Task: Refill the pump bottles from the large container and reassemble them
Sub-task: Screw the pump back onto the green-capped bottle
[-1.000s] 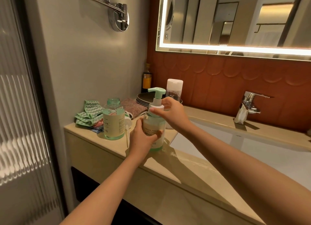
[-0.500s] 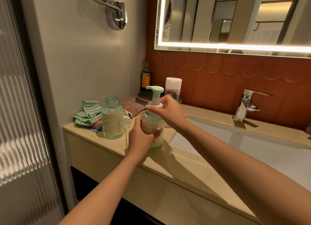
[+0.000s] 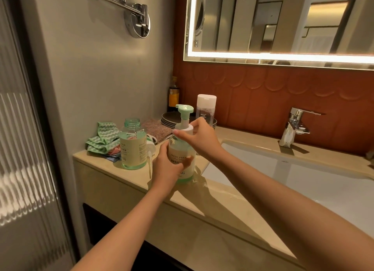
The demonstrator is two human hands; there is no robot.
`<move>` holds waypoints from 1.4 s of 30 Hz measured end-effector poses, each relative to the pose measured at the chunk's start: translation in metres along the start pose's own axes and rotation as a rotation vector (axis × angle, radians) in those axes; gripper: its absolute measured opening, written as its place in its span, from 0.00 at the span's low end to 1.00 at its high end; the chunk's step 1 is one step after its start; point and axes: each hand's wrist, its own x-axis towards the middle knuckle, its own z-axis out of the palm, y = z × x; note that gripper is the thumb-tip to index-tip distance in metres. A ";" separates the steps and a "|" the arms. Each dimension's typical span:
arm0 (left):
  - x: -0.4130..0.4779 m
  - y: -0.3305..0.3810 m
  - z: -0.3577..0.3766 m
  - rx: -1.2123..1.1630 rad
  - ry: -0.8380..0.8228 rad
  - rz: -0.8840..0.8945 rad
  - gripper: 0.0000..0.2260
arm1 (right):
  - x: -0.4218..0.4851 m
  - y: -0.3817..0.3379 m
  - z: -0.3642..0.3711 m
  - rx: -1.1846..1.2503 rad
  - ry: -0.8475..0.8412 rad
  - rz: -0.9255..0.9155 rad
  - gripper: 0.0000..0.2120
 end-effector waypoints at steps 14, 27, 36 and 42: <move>-0.002 0.002 0.000 -0.012 -0.001 0.003 0.31 | 0.006 -0.004 -0.002 -0.074 -0.064 -0.032 0.27; 0.000 -0.001 0.000 -0.003 0.000 0.003 0.31 | 0.003 -0.002 -0.006 -0.226 -0.018 -0.070 0.26; 0.000 0.002 0.000 -0.010 -0.018 0.000 0.30 | 0.009 -0.012 -0.018 -0.180 -0.166 -0.182 0.27; 0.000 -0.001 -0.001 0.000 -0.013 0.010 0.30 | 0.007 -0.001 -0.010 0.052 -0.171 -0.113 0.19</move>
